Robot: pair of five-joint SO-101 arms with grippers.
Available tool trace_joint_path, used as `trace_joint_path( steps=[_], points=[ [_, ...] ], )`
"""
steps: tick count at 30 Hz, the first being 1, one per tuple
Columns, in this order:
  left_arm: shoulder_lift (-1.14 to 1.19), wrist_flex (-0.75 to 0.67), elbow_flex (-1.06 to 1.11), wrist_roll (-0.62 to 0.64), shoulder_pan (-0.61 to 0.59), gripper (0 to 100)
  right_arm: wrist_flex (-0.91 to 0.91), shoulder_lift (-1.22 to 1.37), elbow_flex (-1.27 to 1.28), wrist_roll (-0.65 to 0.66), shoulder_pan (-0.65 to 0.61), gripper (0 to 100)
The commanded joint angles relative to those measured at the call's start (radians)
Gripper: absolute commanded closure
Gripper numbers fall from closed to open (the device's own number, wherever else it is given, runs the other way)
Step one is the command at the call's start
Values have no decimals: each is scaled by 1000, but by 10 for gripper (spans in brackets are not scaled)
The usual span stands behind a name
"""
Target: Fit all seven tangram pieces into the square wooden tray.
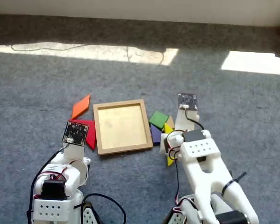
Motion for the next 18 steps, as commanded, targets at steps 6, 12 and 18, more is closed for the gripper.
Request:
trace_joint_path(
  steps=[6, 12, 18],
  points=[
    [-21, 5, 19, -8, -5, 993, -73, 147, -97, -9, -54, 679],
    [-21, 5, 19, -8, -5, 993, -73, 193, -120, -9, -47, 679],
    [-21, 5, 19, -8, -5, 993, -73, 148, -134, 20, 1, 679]
  ],
)
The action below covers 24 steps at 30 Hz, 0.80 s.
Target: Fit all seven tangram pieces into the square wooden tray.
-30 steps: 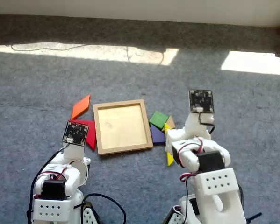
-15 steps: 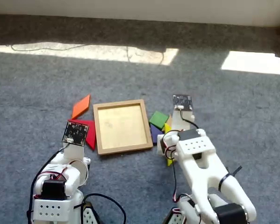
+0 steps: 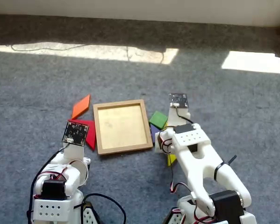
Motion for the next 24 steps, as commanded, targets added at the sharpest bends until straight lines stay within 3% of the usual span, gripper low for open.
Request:
trace_joint_path(
  steps=[1, 24],
  points=[
    [-21, 5, 19, -8, -5, 993, -15, -51, -51, 48, 31, 679],
    [-21, 5, 19, -8, -5, 993, -16, -47, -50, 152, 1, 680]
  ],
)
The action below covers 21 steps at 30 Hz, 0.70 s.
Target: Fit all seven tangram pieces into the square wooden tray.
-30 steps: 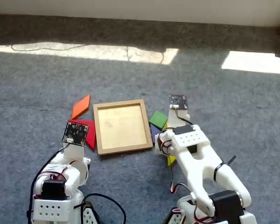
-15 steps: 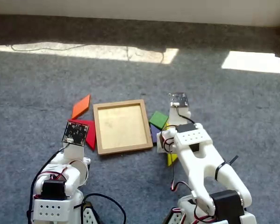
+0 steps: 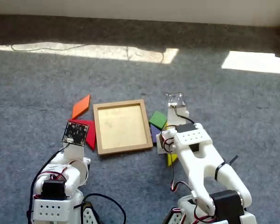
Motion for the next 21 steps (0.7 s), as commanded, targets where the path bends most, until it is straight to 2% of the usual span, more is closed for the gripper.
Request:
trace_joint_path(
  steps=[1, 13, 21],
  points=[
    [-21, 5, 19, -8, -5, 993, -13, -47, -50, 8, -15, 680],
    [-21, 5, 19, -8, -5, 993, -13, -45, -42, 11, -15, 681],
    [-21, 5, 19, -8, -5, 993, -10, -45, -41, 63, -13, 681]
  ],
)
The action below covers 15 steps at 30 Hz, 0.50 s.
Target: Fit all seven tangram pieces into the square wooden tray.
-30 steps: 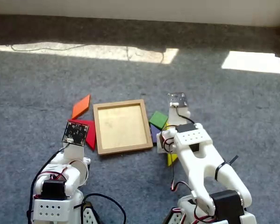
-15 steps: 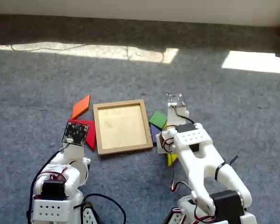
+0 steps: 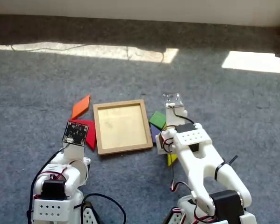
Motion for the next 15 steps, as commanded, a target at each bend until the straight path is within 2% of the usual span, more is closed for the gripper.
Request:
trace_joint_path(
  steps=[1, 7, 15],
  points=[
    [-21, 5, 19, -8, -5, 993, -8, -45, -41, 12, -5, 681],
    [-21, 5, 19, -8, -5, 993, -12, -45, -39, 14, -4, 764],
    [-21, 5, 19, -8, -5, 993, -8, -58, -39, 14, -4, 771]
  ],
)
